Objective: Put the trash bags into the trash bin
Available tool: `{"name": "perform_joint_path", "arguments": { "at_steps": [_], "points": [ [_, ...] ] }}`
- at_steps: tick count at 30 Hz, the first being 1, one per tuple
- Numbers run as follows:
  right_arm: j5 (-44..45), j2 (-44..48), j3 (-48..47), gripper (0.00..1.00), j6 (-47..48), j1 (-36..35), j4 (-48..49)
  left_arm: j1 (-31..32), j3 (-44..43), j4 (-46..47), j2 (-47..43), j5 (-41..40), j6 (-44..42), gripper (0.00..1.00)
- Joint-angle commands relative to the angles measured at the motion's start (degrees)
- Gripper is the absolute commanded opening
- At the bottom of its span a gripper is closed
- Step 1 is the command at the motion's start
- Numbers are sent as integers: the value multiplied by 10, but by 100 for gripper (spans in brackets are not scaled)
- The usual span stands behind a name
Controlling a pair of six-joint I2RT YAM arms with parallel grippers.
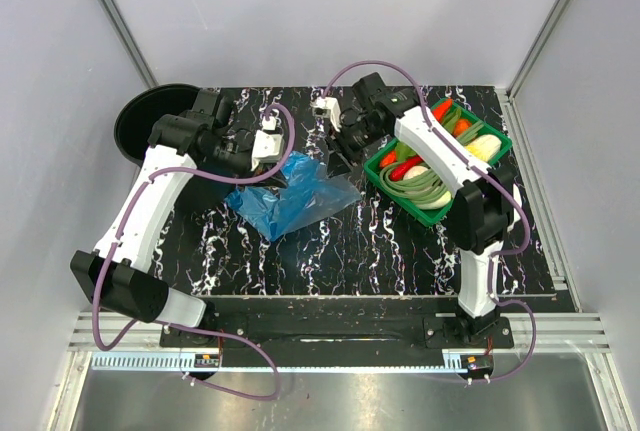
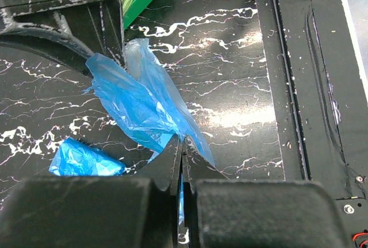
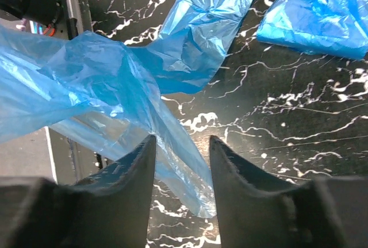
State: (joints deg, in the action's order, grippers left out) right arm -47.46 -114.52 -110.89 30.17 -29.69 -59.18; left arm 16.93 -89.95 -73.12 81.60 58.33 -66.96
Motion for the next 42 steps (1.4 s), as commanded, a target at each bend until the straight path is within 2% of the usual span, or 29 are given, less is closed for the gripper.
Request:
{"name": "perform_joint_path", "arguments": {
  "at_steps": [1,2,4,6,7,12,16,19,25,27,28,30,34,39,42],
  "points": [
    [16,19,8,42,-22,-12,59,0,4,22,-3,32,-6,0],
    [25,19,9,36,-25,-13,64,0,7,26,-4,32,-3,0],
    [39,18,11,14,-30,-19,67,0,12,38,-7,35,5,0],
    [68,22,14,2,-46,-23,76,0,16,54,-12,36,20,0],
    [89,24,15,0,-53,-23,82,0,19,67,-14,36,34,0],
    [169,56,32,0,-87,-23,108,0,31,133,-21,33,119,0],
    [213,90,47,0,-97,-24,122,0,44,223,-30,7,245,0],
    [285,113,56,0,-119,-24,139,0,50,275,-36,-30,320,0],
    [389,152,61,0,-129,-24,147,0,59,322,-39,-94,385,12],
    [423,162,55,0,-134,-24,147,0,61,337,-38,-113,388,13],
    [437,164,52,0,-135,-24,146,0,61,344,-36,-120,394,16],
    [459,172,45,0,-131,-24,144,0,61,365,-34,-129,415,36],
    [468,177,30,0,-133,-24,131,0,59,423,-26,-118,479,58],
    [486,179,13,0,-134,-26,121,3,28,470,-7,-91,555,79],
    [495,181,9,0,-135,-27,117,20,-7,471,12,-124,588,83]
  ]
}}
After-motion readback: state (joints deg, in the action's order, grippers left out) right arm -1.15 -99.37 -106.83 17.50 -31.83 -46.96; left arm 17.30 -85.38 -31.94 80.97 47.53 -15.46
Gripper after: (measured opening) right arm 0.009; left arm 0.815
